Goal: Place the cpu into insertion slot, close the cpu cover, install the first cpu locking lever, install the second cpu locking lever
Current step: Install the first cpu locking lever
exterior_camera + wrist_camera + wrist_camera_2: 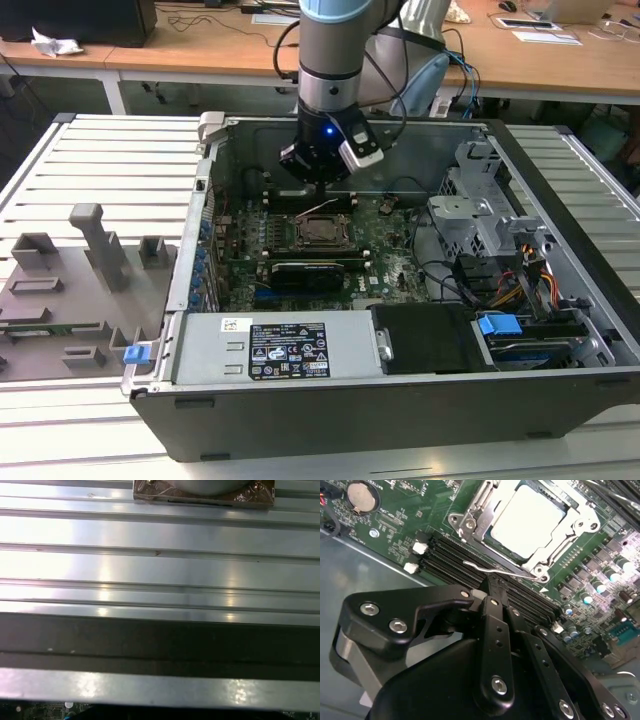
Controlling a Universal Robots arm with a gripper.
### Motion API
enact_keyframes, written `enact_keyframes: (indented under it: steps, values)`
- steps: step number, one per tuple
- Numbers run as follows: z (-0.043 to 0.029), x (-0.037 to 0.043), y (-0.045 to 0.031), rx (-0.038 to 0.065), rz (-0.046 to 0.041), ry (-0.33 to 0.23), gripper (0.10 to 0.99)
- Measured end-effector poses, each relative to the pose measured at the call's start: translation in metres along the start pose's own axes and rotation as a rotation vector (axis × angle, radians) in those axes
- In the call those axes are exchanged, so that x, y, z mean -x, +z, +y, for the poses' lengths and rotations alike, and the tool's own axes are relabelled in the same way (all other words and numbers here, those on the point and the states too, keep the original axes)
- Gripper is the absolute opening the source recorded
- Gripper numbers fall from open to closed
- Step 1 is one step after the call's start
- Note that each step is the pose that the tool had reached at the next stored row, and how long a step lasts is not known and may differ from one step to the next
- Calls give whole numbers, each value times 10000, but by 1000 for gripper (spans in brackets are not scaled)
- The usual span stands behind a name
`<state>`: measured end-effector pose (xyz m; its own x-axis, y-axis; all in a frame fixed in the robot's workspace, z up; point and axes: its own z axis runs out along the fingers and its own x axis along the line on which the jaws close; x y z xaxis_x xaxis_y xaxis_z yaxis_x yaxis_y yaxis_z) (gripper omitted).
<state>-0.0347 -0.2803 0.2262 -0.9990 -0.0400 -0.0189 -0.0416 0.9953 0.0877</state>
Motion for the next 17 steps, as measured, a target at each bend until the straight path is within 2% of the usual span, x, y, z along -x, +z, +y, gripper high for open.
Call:
enact_keyframes:
  steps: [3, 10, 17]
  values:
    - [-3, 33, 2, 0, 1, -13, 106]
    - [-39, 44, 7, -1, 2, -13, 106]
    - [-48, 132, 69, 1, 1, -13, 106]
